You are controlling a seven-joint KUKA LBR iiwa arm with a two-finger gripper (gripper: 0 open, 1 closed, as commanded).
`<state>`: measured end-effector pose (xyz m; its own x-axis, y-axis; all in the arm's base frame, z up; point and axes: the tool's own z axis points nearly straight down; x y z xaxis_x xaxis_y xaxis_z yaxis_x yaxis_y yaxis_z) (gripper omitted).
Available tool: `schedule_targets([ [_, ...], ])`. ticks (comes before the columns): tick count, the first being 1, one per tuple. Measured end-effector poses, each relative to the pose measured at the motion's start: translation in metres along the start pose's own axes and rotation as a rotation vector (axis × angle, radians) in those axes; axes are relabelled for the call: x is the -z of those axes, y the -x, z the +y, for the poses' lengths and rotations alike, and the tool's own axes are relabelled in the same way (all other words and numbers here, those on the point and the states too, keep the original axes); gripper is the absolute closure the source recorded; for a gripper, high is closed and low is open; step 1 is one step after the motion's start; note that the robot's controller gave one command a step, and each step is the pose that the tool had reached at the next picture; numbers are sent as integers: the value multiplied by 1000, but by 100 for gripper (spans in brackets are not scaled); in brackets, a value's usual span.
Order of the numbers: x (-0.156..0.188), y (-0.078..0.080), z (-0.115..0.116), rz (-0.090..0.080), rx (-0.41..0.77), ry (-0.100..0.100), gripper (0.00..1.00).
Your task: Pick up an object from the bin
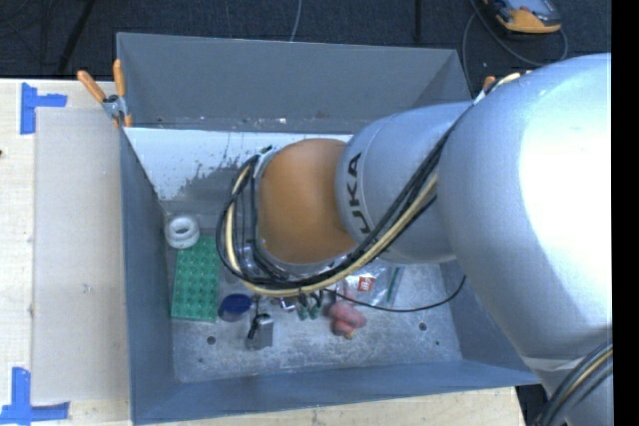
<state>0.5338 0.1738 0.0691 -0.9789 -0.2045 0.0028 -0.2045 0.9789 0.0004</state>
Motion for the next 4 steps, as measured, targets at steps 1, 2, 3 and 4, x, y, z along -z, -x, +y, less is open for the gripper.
schedule_targets([
  [1, 0, 0, -1, 0, -4, 0, 100],
  [2, 0, 0, -1, -1, -4, 0, 0],
  [3, 0, -1, 41, -2, -21, 1, 0],
  [4, 0, 0, 40, -2, -24, 0, 100],
])
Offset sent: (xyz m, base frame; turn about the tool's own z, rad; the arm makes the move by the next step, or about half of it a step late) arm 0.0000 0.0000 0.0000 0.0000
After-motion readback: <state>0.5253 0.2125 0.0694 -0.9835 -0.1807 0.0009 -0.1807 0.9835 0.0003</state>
